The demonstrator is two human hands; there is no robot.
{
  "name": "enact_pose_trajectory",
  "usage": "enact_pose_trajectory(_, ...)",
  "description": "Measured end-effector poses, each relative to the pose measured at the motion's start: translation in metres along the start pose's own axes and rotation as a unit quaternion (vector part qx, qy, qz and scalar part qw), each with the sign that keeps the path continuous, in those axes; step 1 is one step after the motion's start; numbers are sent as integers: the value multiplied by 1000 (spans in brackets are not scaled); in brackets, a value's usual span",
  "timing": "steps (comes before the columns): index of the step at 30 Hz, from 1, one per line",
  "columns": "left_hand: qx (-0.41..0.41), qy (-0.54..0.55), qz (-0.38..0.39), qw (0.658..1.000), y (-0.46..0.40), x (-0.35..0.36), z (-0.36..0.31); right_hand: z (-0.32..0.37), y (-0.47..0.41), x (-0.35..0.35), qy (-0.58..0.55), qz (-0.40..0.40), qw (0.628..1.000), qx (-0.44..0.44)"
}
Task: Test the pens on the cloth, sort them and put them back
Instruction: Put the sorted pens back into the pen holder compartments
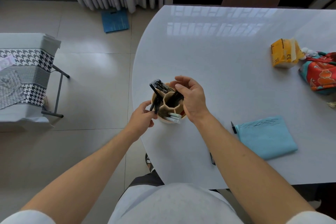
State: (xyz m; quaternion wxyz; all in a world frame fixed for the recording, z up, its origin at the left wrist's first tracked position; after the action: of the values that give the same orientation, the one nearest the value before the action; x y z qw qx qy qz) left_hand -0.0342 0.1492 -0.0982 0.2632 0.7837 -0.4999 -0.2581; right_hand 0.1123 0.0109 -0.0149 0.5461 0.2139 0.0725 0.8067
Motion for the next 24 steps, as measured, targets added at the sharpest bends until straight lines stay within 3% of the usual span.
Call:
enact_pose_trajectory(5,16,4,-10,1000,0,-3,-4,11,-1,-40,-30,-47,998,-24)
enact_pose_trajectory(9,40,-13,-39,998,-1,-9,-8,19,-3,-91,178,-173,967,-61)
enact_pose_trajectory(13,56,-37,-83,994,0,-13,-14,4,-15,-76,347,-70,935,-23)
enact_pose_trajectory(16,56,-44,-85,994,2,-7,-18,4,-18,-61,435,-43,898,-51)
enact_pose_trajectory(22,47,-50,-80,994,6,-5,-21,6,-10,-55,467,-55,879,-70)
enact_pose_trajectory(24,46,-50,-78,995,6,-6,-22,16,-6,-56,447,-56,888,-89)
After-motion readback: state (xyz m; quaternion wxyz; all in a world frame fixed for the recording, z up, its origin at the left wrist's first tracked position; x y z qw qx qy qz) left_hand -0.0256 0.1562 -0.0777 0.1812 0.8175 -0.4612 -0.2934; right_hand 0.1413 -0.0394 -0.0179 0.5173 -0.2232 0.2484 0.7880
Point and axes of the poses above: each hand's wrist, its own y-axis away from the middle knuckle, its own x-axis out of the palm, z = x × y, the point moved 10 cm from there along -y, towards the middle knuckle, and after that the axes turned 1 degree about -x, right-handed, at the moved point
